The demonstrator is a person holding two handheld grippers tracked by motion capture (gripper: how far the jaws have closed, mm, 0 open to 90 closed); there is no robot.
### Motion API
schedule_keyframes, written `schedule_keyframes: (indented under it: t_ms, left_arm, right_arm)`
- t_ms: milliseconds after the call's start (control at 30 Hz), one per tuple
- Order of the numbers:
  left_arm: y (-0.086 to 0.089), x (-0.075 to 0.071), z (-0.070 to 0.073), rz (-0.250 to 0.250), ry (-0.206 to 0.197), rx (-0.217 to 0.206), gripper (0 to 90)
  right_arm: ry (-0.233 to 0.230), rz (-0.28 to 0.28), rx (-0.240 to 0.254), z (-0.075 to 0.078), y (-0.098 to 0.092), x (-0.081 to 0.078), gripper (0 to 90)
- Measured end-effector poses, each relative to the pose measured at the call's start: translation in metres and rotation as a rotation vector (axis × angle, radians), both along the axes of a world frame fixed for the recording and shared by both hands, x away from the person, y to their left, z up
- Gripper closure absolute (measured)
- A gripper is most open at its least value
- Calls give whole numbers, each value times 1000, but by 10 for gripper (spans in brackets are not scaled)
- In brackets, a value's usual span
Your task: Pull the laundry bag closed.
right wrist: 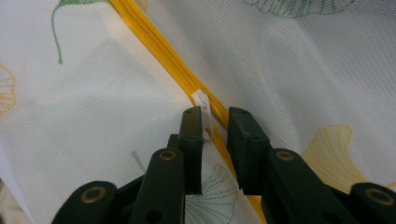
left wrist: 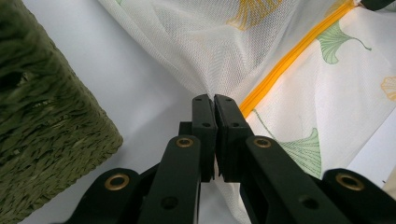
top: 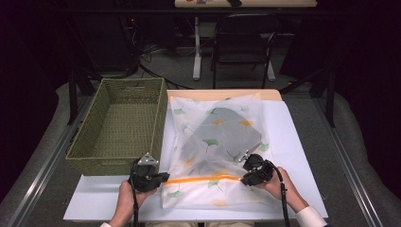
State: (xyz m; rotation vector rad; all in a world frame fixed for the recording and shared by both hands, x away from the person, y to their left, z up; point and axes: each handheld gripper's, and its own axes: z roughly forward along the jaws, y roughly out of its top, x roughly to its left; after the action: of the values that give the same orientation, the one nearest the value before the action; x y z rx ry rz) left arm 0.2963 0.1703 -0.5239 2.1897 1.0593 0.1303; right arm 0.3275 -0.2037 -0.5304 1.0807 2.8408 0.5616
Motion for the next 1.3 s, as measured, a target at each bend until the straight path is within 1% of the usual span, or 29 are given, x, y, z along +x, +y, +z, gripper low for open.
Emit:
schedule_keyframes:
  t_ms: [100,167,233,300,433,467,500,600,667,733,867,900,1000,1033,1067,1100,1133,1167,1200,1233,1267,1300]
  left_arm:
    - [0,1,0,-9,3,9,872]
    - [0,0,0,-9,2,11,872]
    - [-1,0,0,-8,4,9,871]
    - [0,0,0,-9,2,12,871]
    - [0,0,0,-6,2,13,873]
    - [0,0,-1,0,4,2,875]
    - [0,0,0,0,4,2,876]
    - [-1,-1,0,-2,-2,10,877]
    - [-1,-1,1,-5,-2,14,879]
    - [-1,-1,1,-9,-5,14,881]
    - [-2,-1,1,-10,-8,12,884]
    - [-3,-2,1,-9,-7,17,884]
    - [-3,-1,1,-12,0,11,884]
    - [-3,-1,0,-19,-1,8,883]
    - [-3,0,0,-21,9,-2,882]
    - [-3,0,-1,-23,25,-10,879]
    - [-4,0,-2,-23,28,-8,878]
    - [-4,0,-2,-28,26,-4,876]
    - [-5,0,-2,-36,28,3,875]
    - [-5,0,-1,-40,28,8,875]
    - [-5,-1,-2,-35,21,9,874]
    - [-4,0,-1,-35,23,10,874]
  right_arm:
    - [-2,-7,-20,0,3,-1,772]
    - [4,1,-14,0,5,-2,836]
    - [4,6,-21,0,7,-3,867]
    - [2,8,-27,1,7,-3,873]
    - [2,-2,-21,1,7,-3,881]
    - [1,-7,-27,2,7,-3,883]
    - [-13,-14,-43,2,7,-3,884]
    - [-12,-32,-51,3,7,-4,885]
    - [-21,-29,-70,4,7,-5,886]
    - [-26,-36,-76,5,8,-6,886]
    - [-14,-43,-78,6,6,-6,887]
    - [-16,-47,-78,6,6,-7,888]
    - [-7,-48,-78,5,5,-8,886]
    - [1,-42,-79,5,5,-7,885]
    - [5,-22,-69,4,4,-7,883]
    - [15,-31,-58,3,4,-6,879]
    - [16,-21,-67,3,5,-5,869]
    - [22,-16,-48,4,7,-5,863]
    - [31,-6,-40,4,8,-5,854]
    - [42,8,-47,4,10,-6,840]
    - [45,13,-47,3,11,-6,840]
    - [49,18,-53,3,11,-7,834]
